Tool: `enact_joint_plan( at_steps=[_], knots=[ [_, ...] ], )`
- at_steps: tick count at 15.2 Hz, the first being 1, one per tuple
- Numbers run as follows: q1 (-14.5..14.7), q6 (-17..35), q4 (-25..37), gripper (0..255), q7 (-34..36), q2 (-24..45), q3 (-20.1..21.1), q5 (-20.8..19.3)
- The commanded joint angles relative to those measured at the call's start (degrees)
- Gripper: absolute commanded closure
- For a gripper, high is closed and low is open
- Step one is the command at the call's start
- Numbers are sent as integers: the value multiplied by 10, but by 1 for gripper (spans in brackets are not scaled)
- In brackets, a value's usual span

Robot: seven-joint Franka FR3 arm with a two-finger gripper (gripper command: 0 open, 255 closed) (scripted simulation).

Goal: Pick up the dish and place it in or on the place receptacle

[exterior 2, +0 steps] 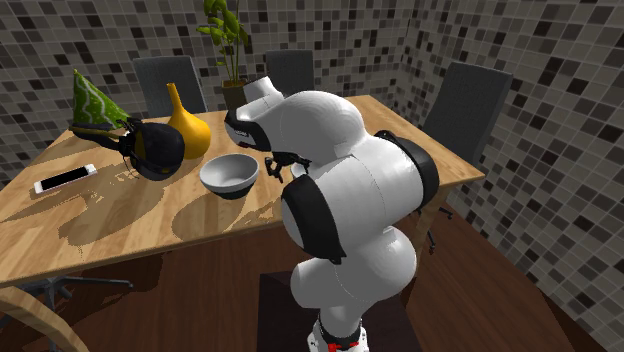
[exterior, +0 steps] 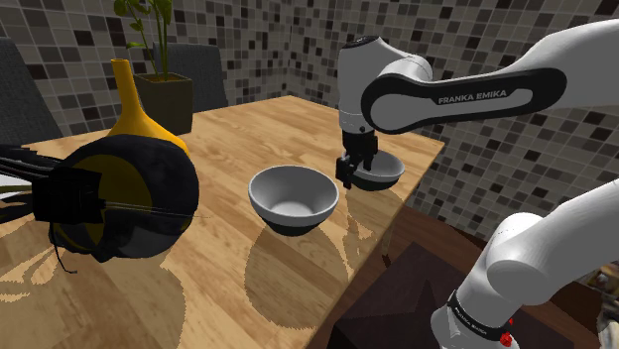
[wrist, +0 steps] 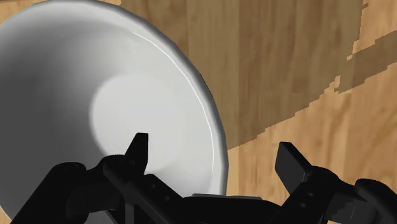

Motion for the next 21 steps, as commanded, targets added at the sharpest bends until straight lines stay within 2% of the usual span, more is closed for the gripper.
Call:
enact_joint_plan(
  at_steps=[1,4,5,14,21],
  knots=[
    [0,1,-1,0,0,0,0,0],
    [0,1,-1,0,0,0,0,0],
    [0,1,-1,255,0,0,0,0],
    [0,1,-1,255,0,0,0,0],
    [-2,-52,50,255,-11,-3,-3,0]
  ],
)
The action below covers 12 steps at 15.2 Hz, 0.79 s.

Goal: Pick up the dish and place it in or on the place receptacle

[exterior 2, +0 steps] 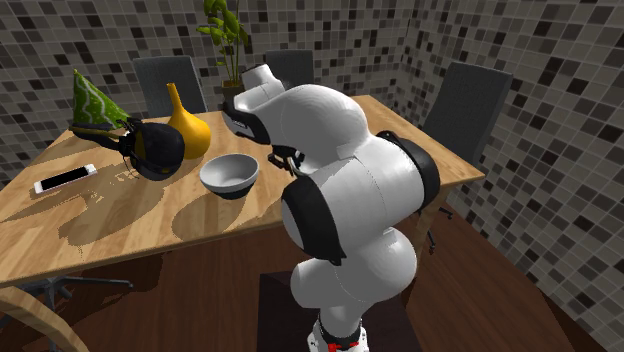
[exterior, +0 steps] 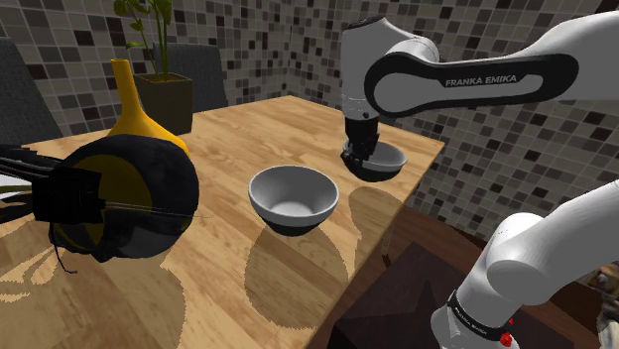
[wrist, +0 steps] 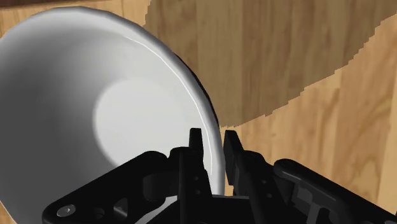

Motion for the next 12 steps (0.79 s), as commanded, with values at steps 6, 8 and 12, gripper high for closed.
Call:
enact_joint_plan(
  at_steps=[6,8,12],
  knots=[
    [-2,-53,57,255,-10,3,-1,-2],
    [-3,-67,74,255,-12,5,-2,-2],
    [-5,-97,109,255,-18,10,-2,-4]
  ],
)
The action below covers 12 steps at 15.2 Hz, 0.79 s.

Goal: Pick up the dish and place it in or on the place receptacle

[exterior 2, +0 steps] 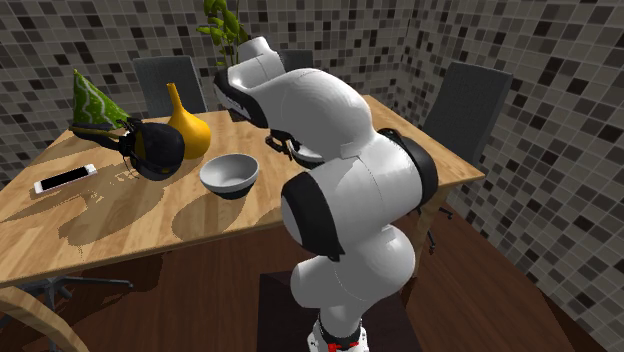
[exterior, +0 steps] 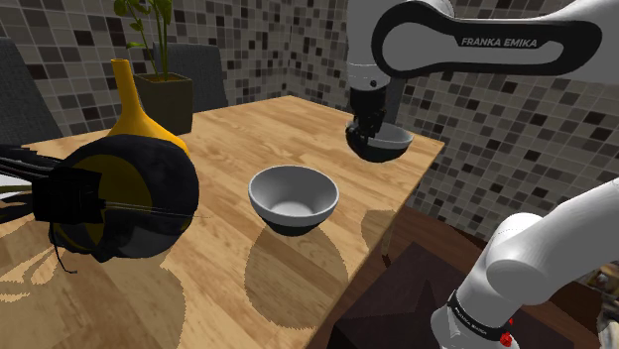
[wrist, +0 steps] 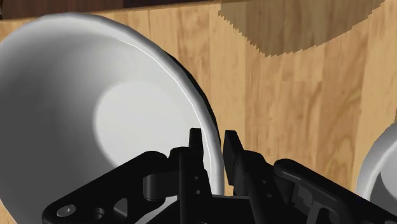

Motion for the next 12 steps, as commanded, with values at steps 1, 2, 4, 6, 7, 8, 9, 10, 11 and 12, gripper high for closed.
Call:
enact_joint_plan(
  at_steps=[1,2,4,6,7,8,9,10,11,12],
  knots=[
    [-1,-15,19,255,-3,4,0,-1],
    [-2,-23,28,255,-4,6,0,-2],
    [-3,-37,47,255,-7,9,0,-3],
    [-4,-52,67,255,-9,14,0,-4],
    [-4,-60,77,255,-10,16,1,-5],
    [-5,-67,87,255,-11,19,1,-6],
    [-5,-75,97,255,-12,21,1,-7],
    [-6,-83,108,255,-13,24,2,-8],
    [-6,-90,118,255,-15,27,2,-8],
    [-7,-98,129,255,-16,30,2,-9]
  ],
)
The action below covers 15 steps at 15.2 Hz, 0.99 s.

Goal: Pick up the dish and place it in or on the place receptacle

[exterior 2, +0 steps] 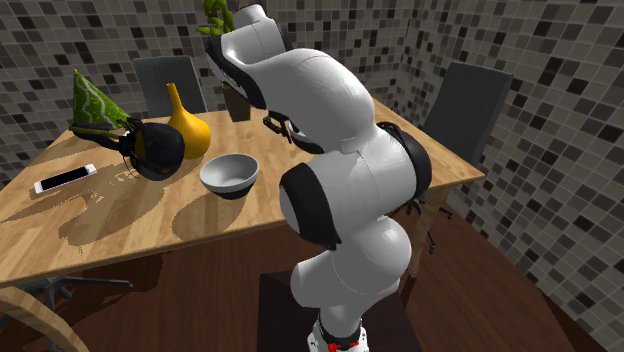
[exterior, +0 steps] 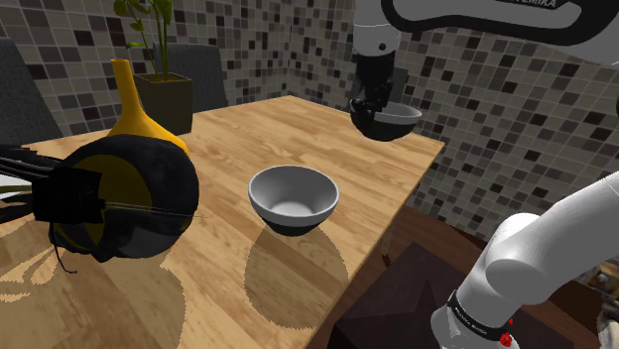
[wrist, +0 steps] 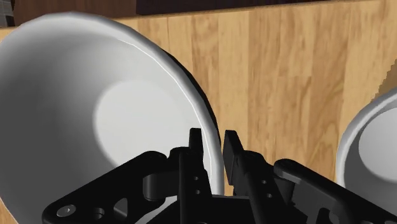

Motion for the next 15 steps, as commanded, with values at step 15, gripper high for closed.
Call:
enact_joint_plan(
  at_steps=[15],
  knots=[
    [69,-101,261,255,237,222,170,-24]
  ],
)
